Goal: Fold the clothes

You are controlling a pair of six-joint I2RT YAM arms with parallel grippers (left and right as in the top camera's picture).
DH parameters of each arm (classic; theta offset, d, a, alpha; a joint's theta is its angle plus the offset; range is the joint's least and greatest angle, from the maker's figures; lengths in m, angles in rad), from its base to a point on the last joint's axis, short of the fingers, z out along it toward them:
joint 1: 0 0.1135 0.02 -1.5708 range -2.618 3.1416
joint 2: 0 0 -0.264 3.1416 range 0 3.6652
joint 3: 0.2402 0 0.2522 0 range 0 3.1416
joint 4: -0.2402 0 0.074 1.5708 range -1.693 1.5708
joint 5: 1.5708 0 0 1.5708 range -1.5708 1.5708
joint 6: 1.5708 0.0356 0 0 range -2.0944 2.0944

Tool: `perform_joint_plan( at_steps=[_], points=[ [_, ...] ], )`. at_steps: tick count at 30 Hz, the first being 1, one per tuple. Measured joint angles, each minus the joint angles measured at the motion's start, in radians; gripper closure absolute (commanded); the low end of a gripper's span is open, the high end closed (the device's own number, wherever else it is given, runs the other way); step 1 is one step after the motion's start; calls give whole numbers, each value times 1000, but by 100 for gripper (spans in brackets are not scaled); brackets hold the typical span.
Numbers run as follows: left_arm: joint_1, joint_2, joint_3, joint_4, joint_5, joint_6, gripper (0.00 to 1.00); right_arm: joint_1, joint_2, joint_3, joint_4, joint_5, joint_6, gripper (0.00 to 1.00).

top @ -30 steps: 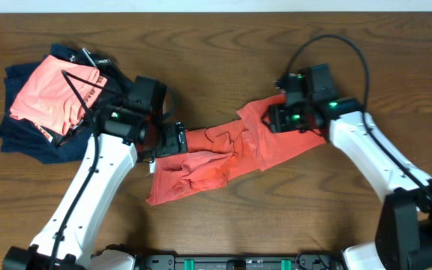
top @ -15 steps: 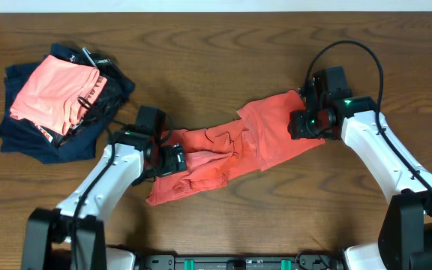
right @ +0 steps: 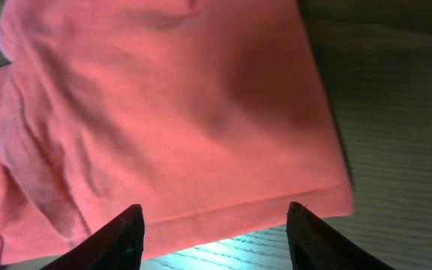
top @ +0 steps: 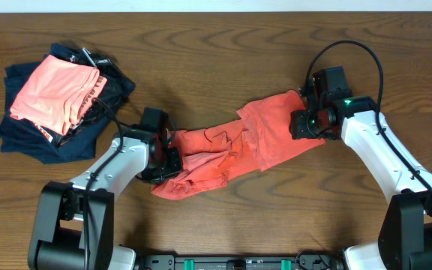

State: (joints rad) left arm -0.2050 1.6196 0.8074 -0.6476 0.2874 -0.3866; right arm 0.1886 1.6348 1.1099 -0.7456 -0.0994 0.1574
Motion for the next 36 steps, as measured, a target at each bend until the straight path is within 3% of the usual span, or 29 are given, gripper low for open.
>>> perform_joint_plan(
  at_steps=[5, 10, 15, 20, 30, 33, 36],
  points=[
    [134, 0, 88, -196, -74, 26, 94, -2, 0, 0, -32, 72, 24, 41],
    [311, -3, 301, -359, -164, 41, 94, -32, 0, 1, -56, 126, 41, 41],
    [340, -18, 435, -487, -122, 61, 94, -71, 0, 1, -66, 145, 47, 41],
    [192, -45, 458, -470, -14, 72, 94, -83, 0, 1, -72, 152, 48, 40],
    [-262, -36, 460, -180, 49, 18, 93, -87, 0, 1, -87, 153, 48, 40],
    [-348, 1, 460, -113, 51, -5, 89, -87, 0, 1, -89, 153, 48, 40],
    [-400, 63, 460, -56, 51, -24, 74, -87, 0, 1, -90, 153, 48, 40]
  ],
)
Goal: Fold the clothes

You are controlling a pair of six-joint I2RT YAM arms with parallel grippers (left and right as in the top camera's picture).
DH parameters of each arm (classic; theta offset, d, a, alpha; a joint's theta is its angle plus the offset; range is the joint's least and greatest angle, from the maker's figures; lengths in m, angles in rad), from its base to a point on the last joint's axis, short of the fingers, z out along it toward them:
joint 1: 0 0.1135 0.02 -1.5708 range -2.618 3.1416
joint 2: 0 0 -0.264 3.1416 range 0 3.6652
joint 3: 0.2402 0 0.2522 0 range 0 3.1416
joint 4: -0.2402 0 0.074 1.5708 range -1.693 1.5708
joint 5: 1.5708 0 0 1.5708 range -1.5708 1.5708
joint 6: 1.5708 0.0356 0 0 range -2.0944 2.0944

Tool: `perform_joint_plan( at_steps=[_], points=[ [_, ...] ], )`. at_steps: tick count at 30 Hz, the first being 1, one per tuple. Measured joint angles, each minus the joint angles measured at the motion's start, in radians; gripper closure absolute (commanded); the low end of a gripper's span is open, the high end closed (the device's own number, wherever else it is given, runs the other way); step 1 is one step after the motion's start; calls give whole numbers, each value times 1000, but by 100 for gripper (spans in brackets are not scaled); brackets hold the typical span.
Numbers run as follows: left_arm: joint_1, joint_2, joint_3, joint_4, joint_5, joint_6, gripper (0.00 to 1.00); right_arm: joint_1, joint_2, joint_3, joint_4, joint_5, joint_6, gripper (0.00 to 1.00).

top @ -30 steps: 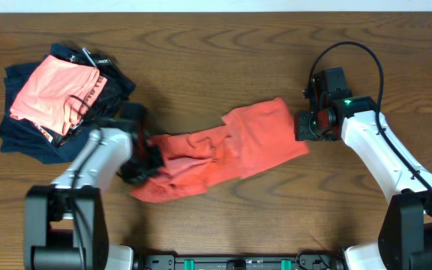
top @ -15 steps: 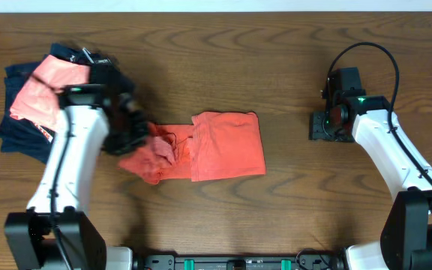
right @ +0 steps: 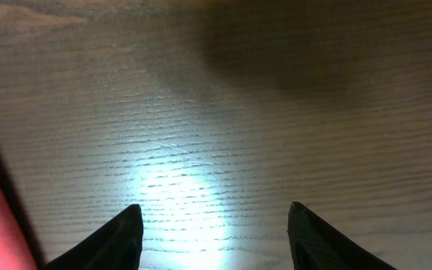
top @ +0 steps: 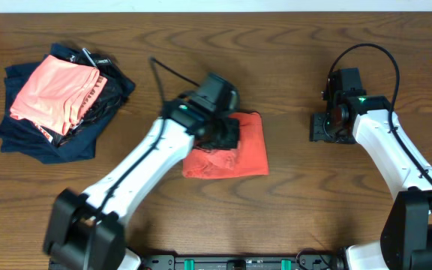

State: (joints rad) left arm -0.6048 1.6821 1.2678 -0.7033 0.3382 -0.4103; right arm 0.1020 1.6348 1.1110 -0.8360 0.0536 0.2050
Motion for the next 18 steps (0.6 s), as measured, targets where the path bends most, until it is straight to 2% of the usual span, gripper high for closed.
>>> perform_joint_plan(
  at_steps=[2, 4, 5, 12, 18],
  points=[
    [-21, 36, 0, 28, 1, -12, 69, 0, 0, 0, -3, 0, 0, 39],
    [-43, 76, 0, 54, 4, -14, 58, 0, 0, 0, -6, -1, 0, 39],
    [-51, 87, 0, 63, 5, -16, 57, 0, 0, 0, -7, -1, 0, 38],
    [-94, 103, 2, 249, 98, -16, 56, 0, 0, 0, -5, -27, 0, 37],
    [-59, 70, 2, 202, 141, 38, 56, 0, 0, 0, 0, -156, -80, 37]
  ],
)
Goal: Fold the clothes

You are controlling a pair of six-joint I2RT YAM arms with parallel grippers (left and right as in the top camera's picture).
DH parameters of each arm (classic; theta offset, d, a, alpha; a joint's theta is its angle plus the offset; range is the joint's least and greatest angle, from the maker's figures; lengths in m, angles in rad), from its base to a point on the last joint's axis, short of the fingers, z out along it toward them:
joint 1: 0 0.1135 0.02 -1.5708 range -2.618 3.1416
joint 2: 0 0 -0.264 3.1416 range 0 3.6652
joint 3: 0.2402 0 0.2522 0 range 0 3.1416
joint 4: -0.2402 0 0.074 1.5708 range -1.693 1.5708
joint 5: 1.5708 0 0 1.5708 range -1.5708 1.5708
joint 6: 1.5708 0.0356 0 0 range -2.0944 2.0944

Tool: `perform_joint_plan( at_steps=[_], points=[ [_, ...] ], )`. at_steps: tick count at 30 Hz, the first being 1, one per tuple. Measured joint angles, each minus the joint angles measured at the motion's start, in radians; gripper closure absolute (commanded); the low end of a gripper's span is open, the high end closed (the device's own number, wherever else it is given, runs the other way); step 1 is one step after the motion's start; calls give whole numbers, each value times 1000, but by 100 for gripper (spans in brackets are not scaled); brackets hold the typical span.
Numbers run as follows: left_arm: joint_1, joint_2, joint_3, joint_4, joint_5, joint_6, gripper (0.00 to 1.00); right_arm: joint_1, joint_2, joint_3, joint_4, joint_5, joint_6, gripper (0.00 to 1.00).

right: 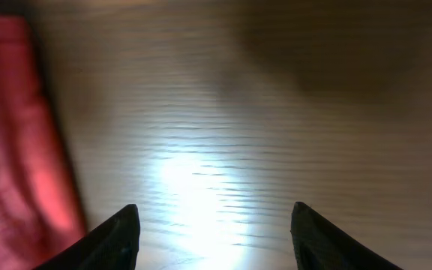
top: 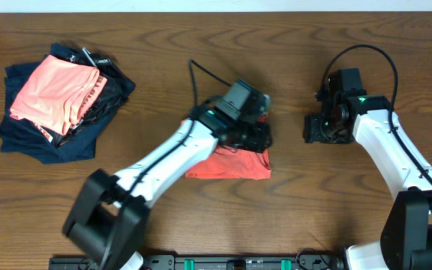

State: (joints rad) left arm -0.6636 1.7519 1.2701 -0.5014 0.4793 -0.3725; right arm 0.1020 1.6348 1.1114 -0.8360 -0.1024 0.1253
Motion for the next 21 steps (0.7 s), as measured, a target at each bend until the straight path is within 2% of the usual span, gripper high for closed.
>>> perform_joint_plan(
  at_steps=[3, 6, 10, 16, 21],
  points=[
    [84, -76, 0, -83, -40, 15, 54, 2, 0, 0, 16, -113, -71, 36],
    [185, -156, 0, -142, -113, 33, 39, 26, 0, 0, 31, -217, -117, 35],
    [302, -182, 3, -143, -179, 37, 32, 117, 0, 0, 33, -298, -145, 35],
    [395, -94, 3, -77, -210, 78, 31, 281, 0, -11, 51, -343, -152, 35],
    [408, 41, 3, -72, -217, 93, 31, 380, 0, -71, 140, -359, -123, 32]
  ],
)
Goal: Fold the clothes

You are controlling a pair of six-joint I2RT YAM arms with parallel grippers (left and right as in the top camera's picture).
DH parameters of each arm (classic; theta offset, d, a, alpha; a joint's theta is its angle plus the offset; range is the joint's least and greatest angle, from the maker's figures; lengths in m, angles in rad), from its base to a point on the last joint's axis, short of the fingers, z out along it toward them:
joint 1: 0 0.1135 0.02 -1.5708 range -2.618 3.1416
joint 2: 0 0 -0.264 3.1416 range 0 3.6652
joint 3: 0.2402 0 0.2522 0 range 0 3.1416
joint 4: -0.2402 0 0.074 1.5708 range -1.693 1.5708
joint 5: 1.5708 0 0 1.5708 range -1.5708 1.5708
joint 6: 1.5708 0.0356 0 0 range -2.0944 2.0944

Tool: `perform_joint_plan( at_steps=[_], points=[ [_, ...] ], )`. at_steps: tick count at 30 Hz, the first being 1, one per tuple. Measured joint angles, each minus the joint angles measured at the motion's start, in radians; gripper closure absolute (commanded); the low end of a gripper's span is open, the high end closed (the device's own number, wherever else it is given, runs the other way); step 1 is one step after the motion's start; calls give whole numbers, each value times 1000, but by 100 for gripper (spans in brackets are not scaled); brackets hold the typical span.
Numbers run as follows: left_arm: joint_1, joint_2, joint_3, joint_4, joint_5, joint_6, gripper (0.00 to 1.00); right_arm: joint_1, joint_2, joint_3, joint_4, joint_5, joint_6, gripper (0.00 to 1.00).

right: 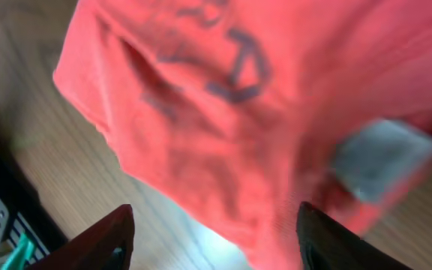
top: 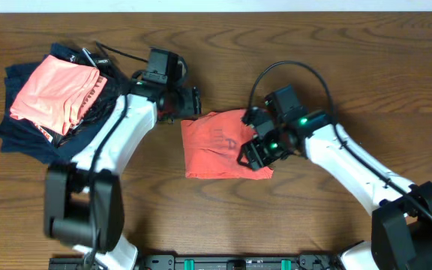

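Observation:
A red shirt (top: 212,150) lies folded into a rough square at the middle of the table, a dark print on its top face. My right gripper (top: 250,154) hangs over the shirt's right edge, open. In the right wrist view the shirt (right: 223,97) fills the space ahead of the gripper (right: 216,251), and a grey tag (right: 381,157) shows at the right. My left gripper (top: 190,103) sits just off the shirt's upper left corner; its jaws are too dark to read.
A pile of clothes (top: 51,101), salmon on top of navy and black, lies at the far left, close to my left arm. Brown wooden table (top: 336,60) shows around the shirt. A black cable loops above my right arm.
My left gripper has gone from the shirt's upper right to beyond its upper left corner. My right gripper has come from bare table on the right to the shirt's right edge.
The shirt first lay stretched out between both grippers. Then it was a folded square under my left gripper, with my right gripper open over bare wood. Now the left gripper is off the shirt and the right one is over it.

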State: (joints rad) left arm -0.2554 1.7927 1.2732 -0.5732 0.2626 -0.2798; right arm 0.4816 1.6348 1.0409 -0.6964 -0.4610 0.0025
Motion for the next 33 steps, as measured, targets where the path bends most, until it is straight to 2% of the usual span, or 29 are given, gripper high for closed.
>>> perform_joint_plan(
  at_steps=[7, 9, 14, 19, 23, 25, 27, 28, 30, 33],
  points=[
    [-1, 151, 0, -69, 51, 8, 32, 24, 0, -146, 128, 26, 53, 31],
    [-1, 171, 0, -121, 58, 9, 39, 24, 0, -177, 139, 68, 68, 30],
    [-1, 183, 2, -327, 71, 15, 44, 3, 0, -204, 195, 230, 100, 29],
    [-1, 183, 1, -525, 79, -9, 46, -69, 0, -206, 343, 378, 105, 30],
    [-1, 175, 1, -545, 84, -15, 46, -134, 0, -206, 394, 439, 101, 20],
    [-1, 154, 1, -515, 87, -16, 45, -149, 0, -204, 361, 457, 97, 20],
    [-1, 116, 0, -448, 89, -14, 38, -151, -2, -198, 310, 462, 96, 19],
    [-1, 90, 0, -399, 89, -17, 22, -151, -4, -196, 283, 466, 95, 18],
    [-1, 37, 1, -303, 92, -18, 7, -151, -19, -193, 235, 471, 95, 17],
    [-1, -11, 2, -172, 101, -14, 3, -151, -69, -192, 193, 478, 93, 15]
  ],
)
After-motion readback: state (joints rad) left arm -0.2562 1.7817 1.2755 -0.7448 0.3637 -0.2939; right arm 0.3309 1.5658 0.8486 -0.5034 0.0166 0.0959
